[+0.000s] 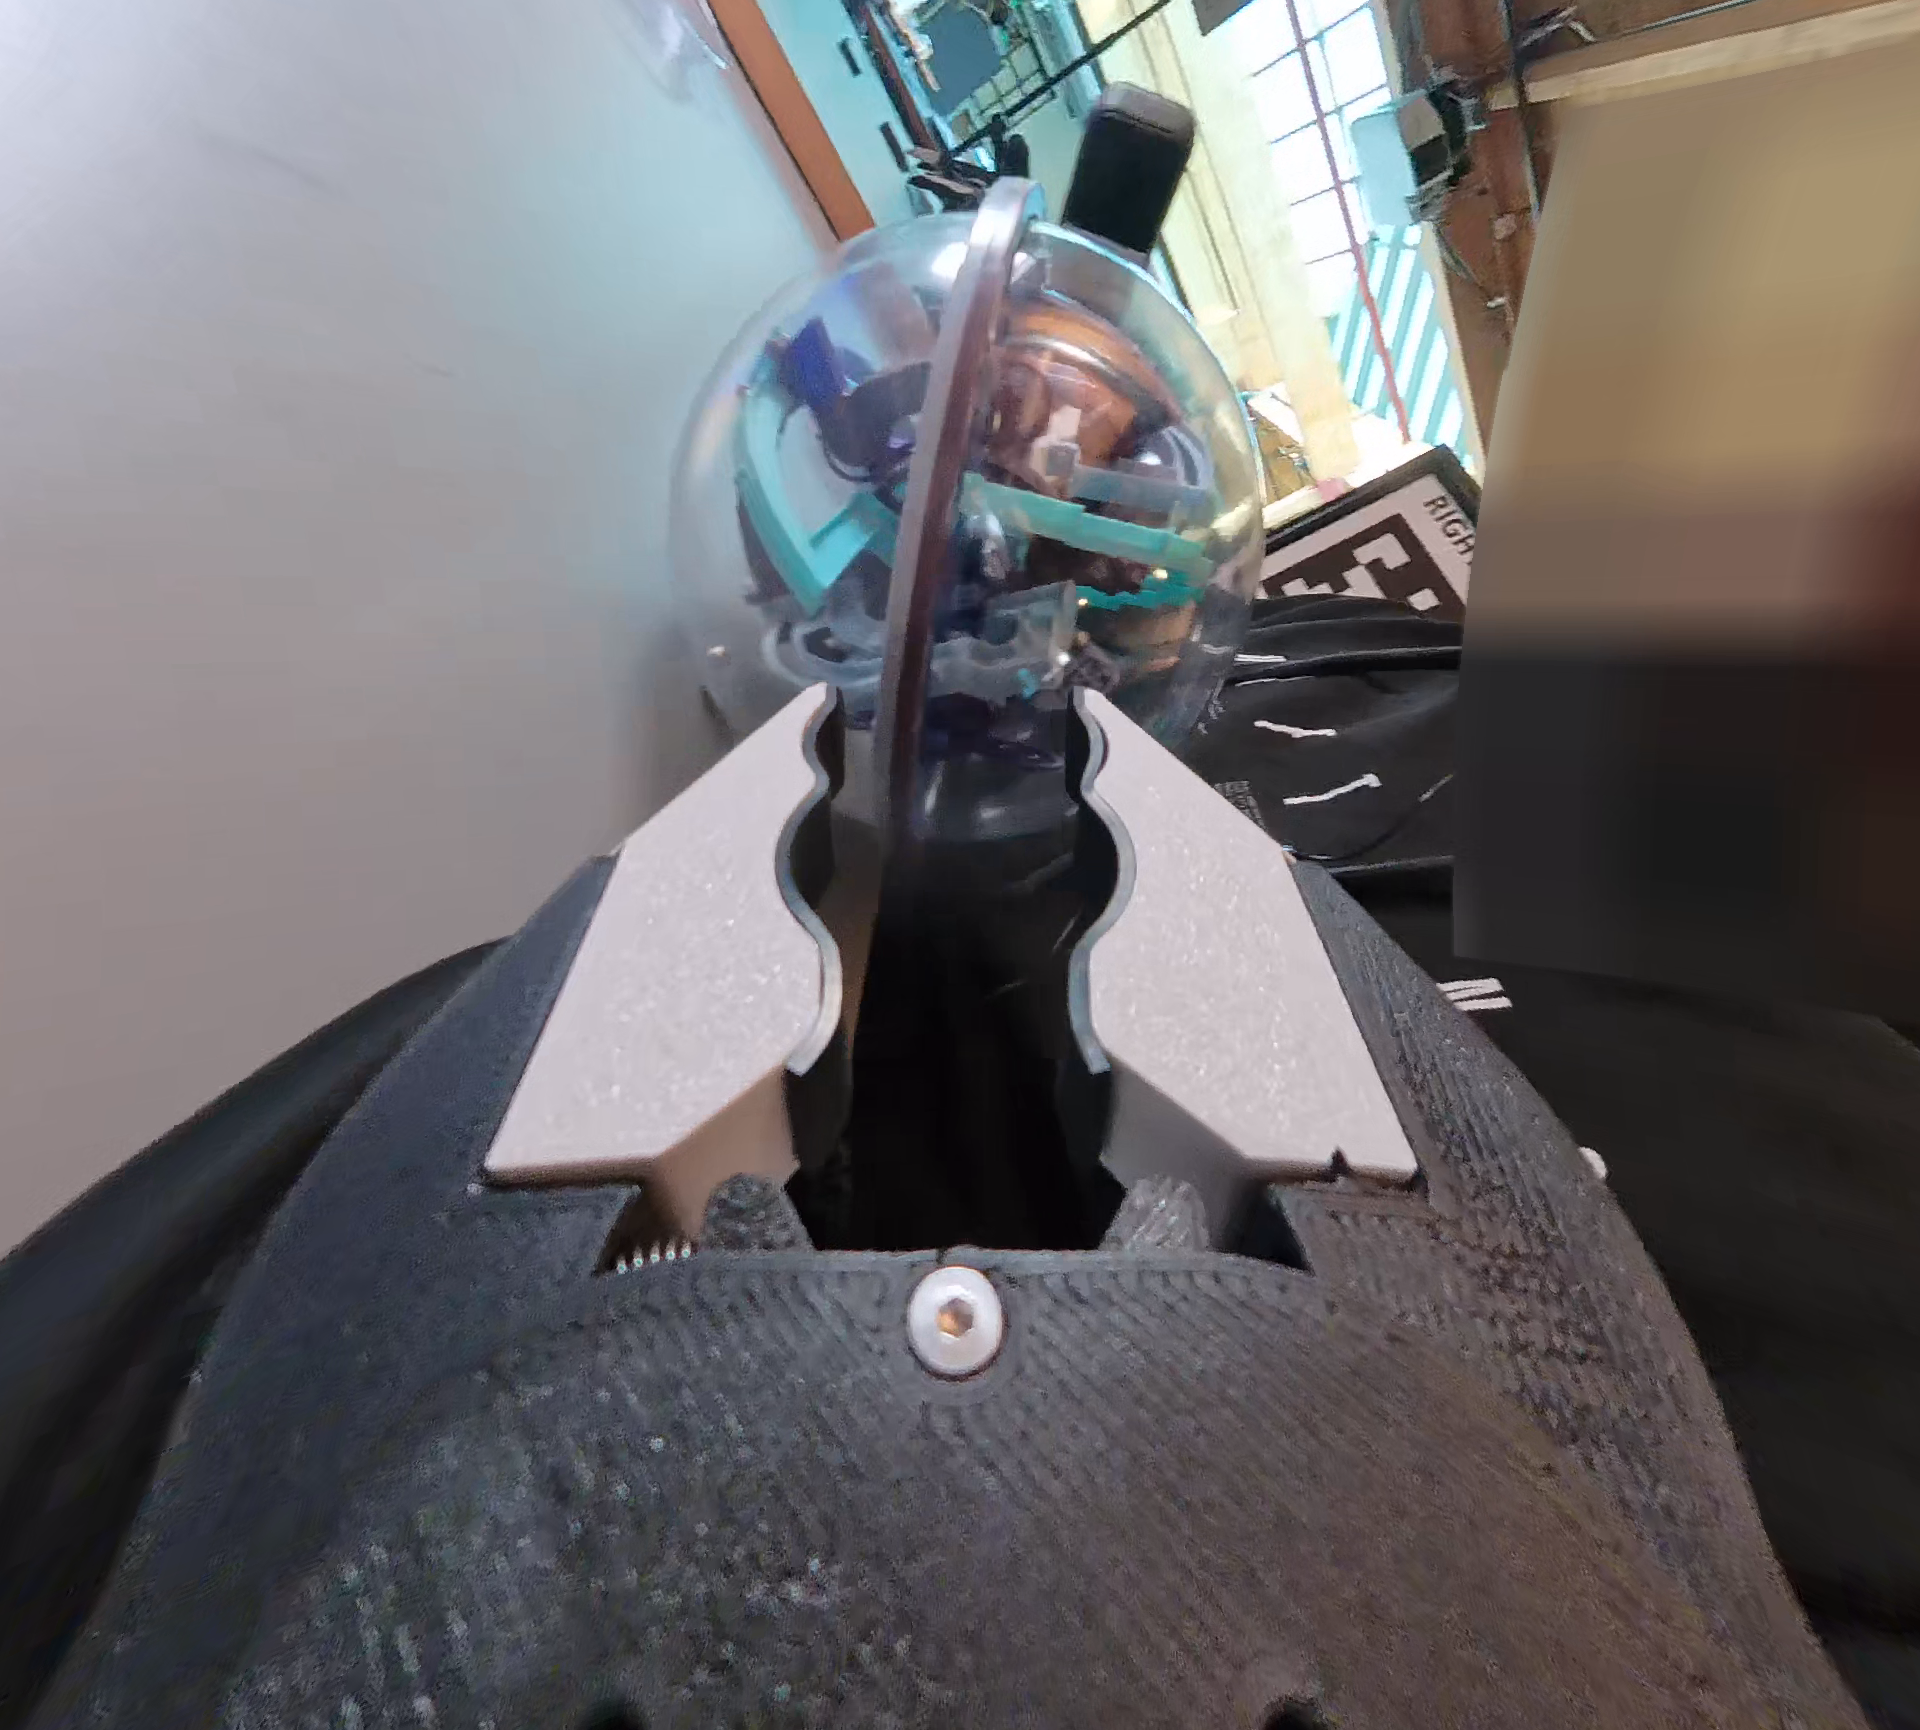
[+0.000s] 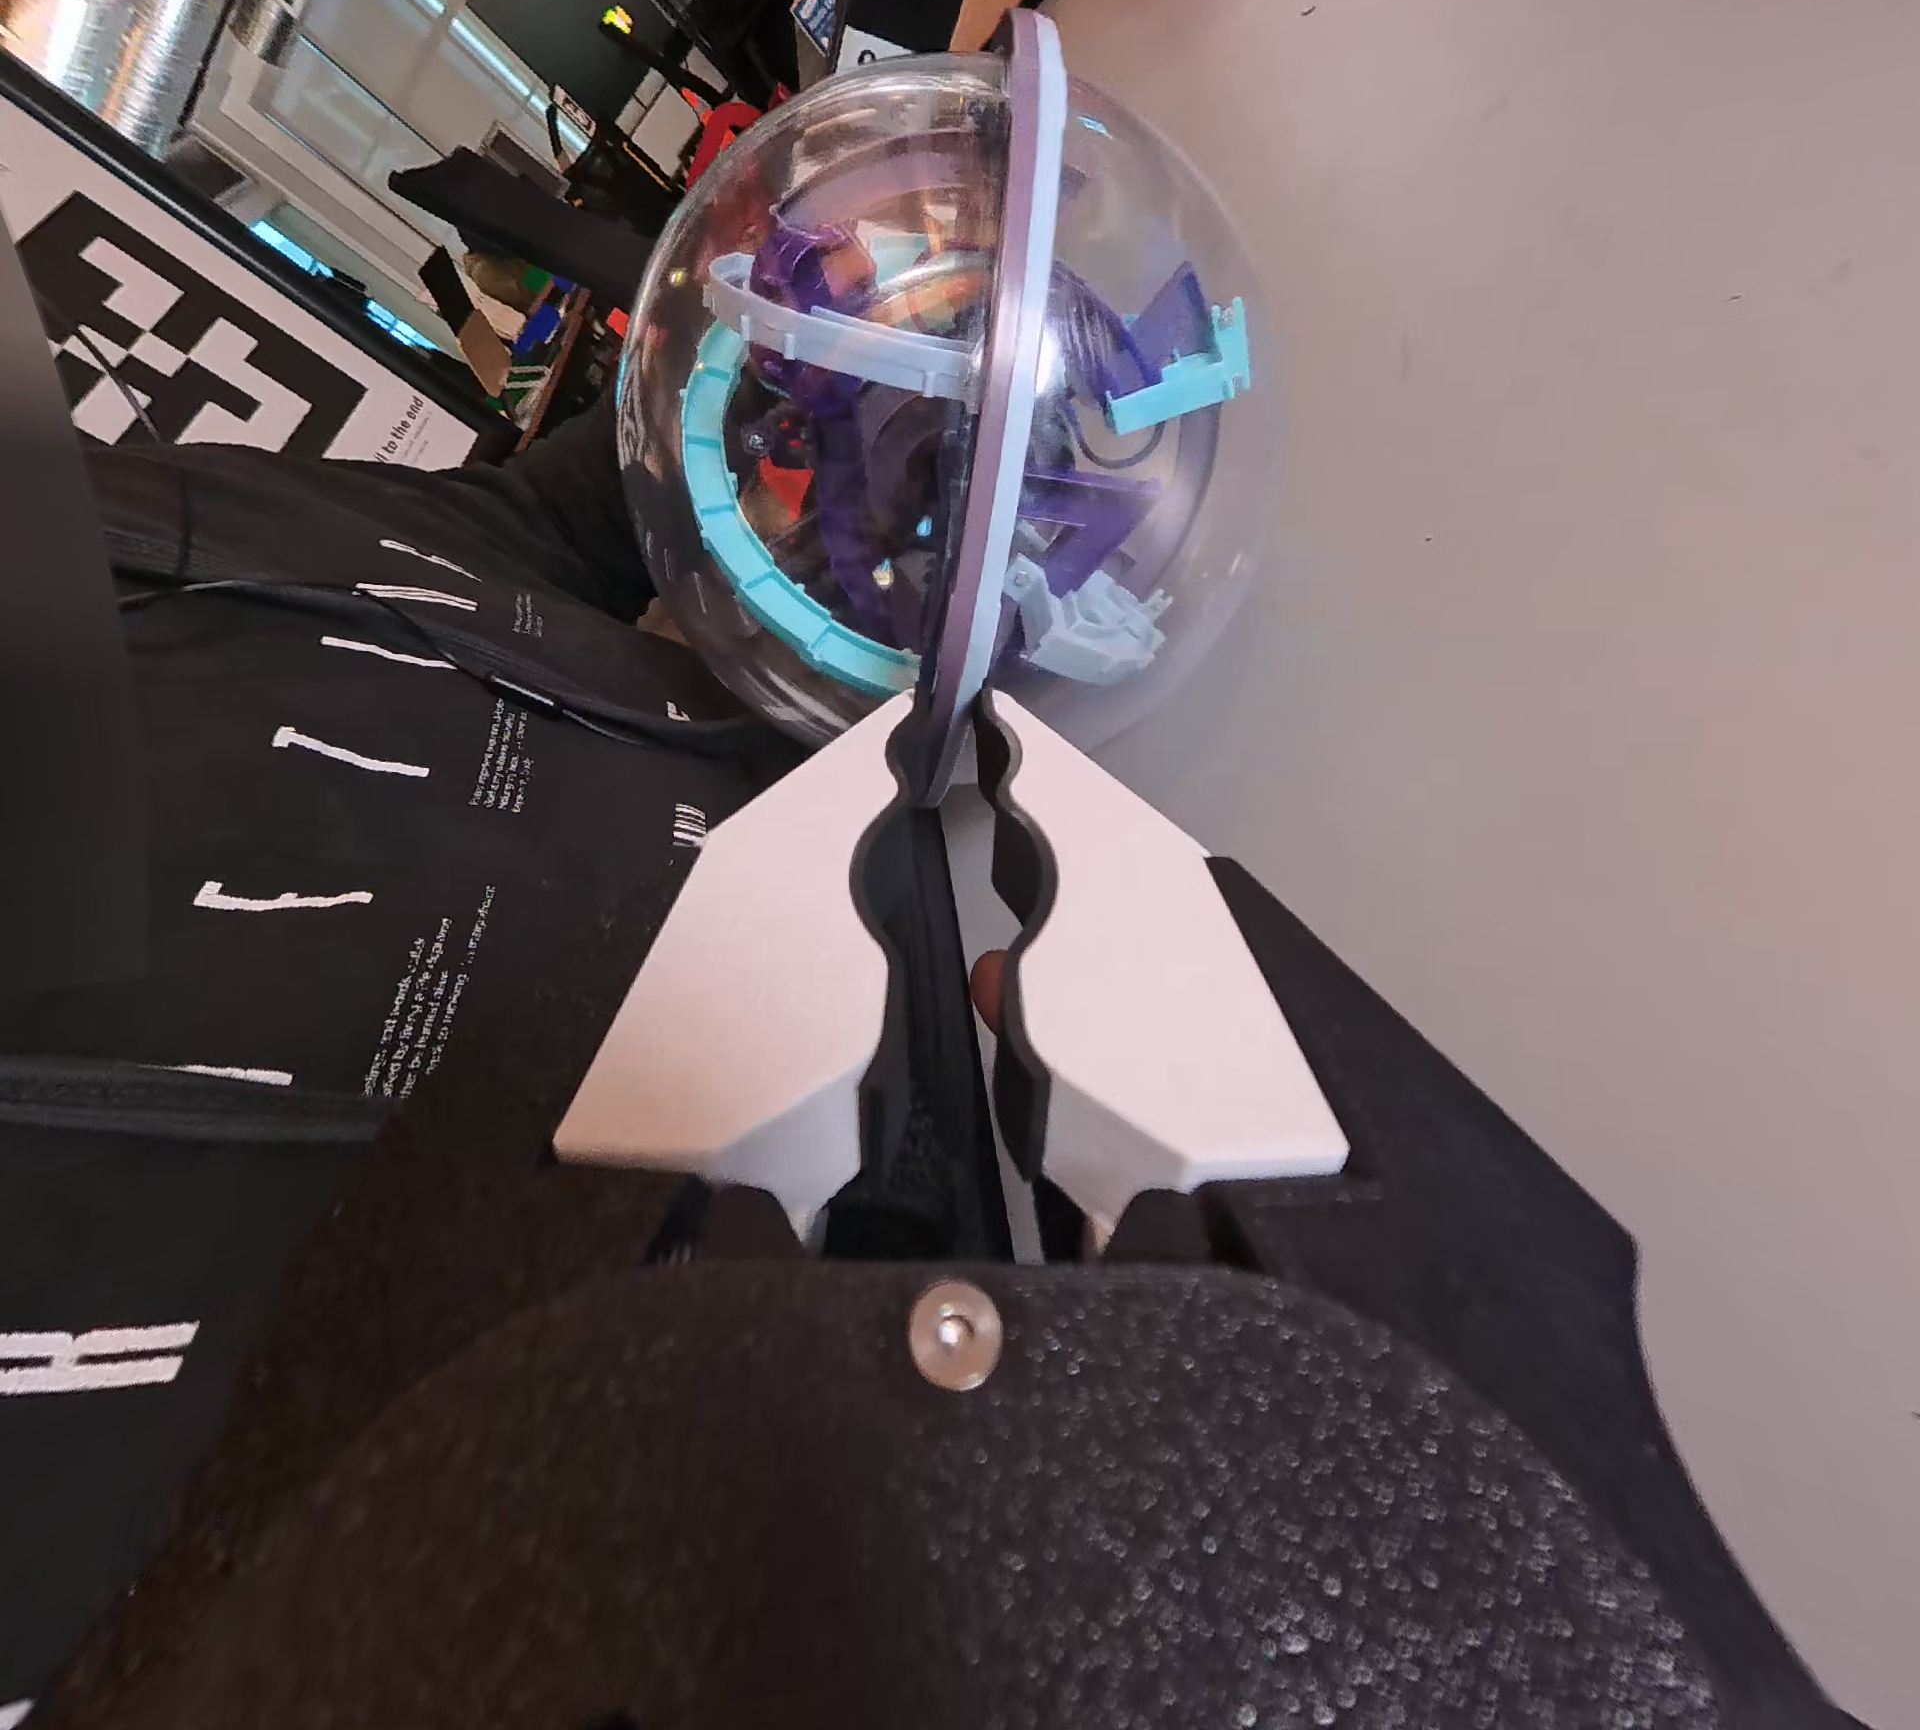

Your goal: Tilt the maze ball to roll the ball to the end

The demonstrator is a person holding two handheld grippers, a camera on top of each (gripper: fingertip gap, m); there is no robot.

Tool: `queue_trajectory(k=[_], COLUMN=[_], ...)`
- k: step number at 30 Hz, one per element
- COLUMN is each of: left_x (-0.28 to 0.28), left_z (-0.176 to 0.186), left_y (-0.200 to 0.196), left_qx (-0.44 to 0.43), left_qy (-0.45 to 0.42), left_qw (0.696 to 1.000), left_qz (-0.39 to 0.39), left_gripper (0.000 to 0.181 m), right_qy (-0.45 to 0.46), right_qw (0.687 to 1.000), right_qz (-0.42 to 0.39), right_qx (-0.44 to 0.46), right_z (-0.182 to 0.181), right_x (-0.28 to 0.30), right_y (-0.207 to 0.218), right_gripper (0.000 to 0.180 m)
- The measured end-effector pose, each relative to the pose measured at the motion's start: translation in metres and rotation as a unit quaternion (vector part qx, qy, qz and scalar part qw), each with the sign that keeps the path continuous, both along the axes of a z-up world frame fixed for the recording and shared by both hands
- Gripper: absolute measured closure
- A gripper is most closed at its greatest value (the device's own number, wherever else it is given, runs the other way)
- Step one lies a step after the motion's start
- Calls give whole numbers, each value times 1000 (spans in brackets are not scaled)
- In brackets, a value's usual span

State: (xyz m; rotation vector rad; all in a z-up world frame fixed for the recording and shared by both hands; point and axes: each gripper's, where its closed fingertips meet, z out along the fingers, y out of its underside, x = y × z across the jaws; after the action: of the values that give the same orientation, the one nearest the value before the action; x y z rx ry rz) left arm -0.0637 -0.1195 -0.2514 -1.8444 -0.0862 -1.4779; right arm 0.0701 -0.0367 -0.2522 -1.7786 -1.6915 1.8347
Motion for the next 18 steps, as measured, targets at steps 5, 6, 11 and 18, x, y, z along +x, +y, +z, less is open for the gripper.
queue_trajectory(k=[5,6,11,18], left_x=[9,8,3,-12], left_z=[0,1,7,43], left_y=[8,10,32,79], left_qx=[7,7,42,131], left_qy=[1,-3,15,15], left_qw=[1000,1000,999,990], left_qz=[-4,-1,22,48], left_gripper=[146,152,173,175], right_qy=[2,2,-5,63], right_qw=[1000,1000,999,995], right_qz=[-1,1,-20,-55], right_qx=[-14,-23,-47,-51], right_z=[-2,-3,-13,20], right_x=[1,2,-2,-14], right_y=[6,7,28,68], right_gripper=[173,173,174,174])
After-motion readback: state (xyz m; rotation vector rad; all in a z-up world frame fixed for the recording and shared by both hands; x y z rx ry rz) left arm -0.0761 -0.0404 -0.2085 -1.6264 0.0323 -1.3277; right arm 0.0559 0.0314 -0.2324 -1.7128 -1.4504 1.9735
